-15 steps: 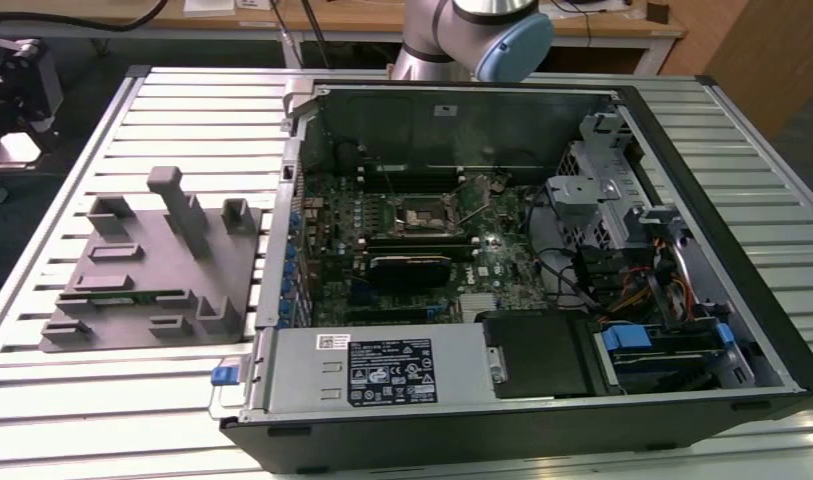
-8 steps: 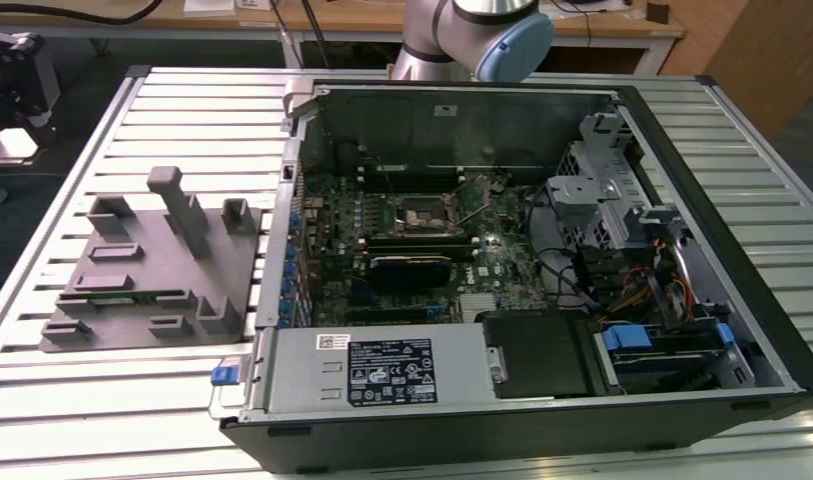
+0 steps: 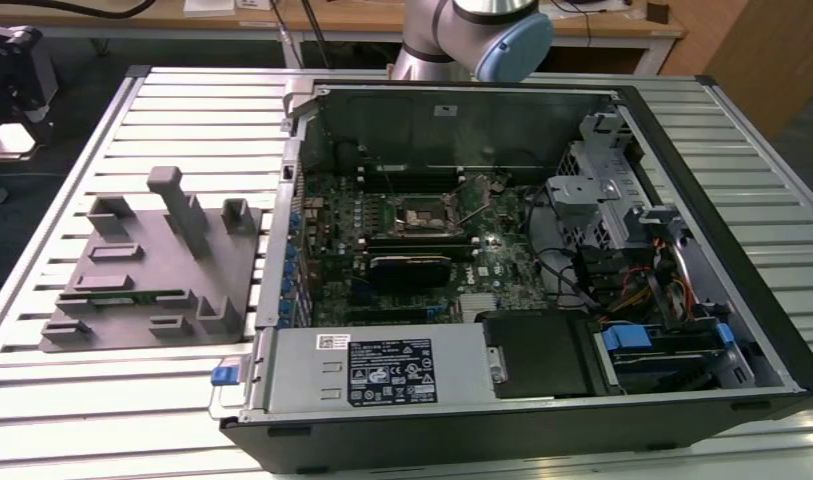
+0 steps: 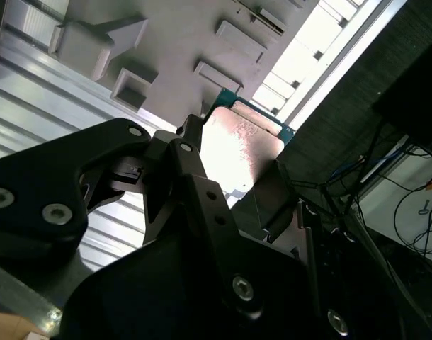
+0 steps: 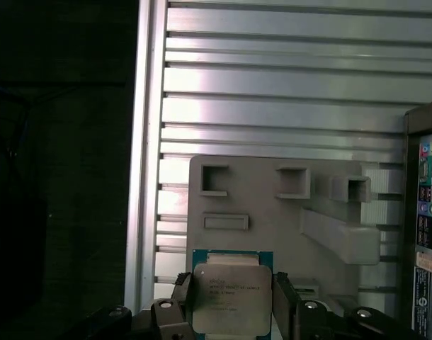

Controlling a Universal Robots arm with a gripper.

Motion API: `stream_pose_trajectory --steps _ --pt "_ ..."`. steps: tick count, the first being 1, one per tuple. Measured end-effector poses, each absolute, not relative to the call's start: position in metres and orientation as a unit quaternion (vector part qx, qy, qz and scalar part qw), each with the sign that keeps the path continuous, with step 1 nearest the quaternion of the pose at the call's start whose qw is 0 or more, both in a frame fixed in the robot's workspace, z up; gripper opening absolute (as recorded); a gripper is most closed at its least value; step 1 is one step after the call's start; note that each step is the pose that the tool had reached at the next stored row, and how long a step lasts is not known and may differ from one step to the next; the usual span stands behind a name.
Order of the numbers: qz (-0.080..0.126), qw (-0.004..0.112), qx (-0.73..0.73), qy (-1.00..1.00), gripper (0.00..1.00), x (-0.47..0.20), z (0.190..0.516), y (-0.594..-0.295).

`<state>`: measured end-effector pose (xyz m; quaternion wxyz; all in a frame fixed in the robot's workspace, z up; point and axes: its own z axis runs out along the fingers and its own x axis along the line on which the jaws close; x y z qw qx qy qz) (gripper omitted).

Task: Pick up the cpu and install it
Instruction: 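Pick up the cpu and move it towards the insertion slot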

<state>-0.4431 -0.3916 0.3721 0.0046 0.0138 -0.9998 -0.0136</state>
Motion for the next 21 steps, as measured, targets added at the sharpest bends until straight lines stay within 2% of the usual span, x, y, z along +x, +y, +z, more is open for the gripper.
stream_pose_trajectory --steps 21 --pt "-0.014 0.004 0.014 -1.0 0.54 -0.443 0.384 -0.388"
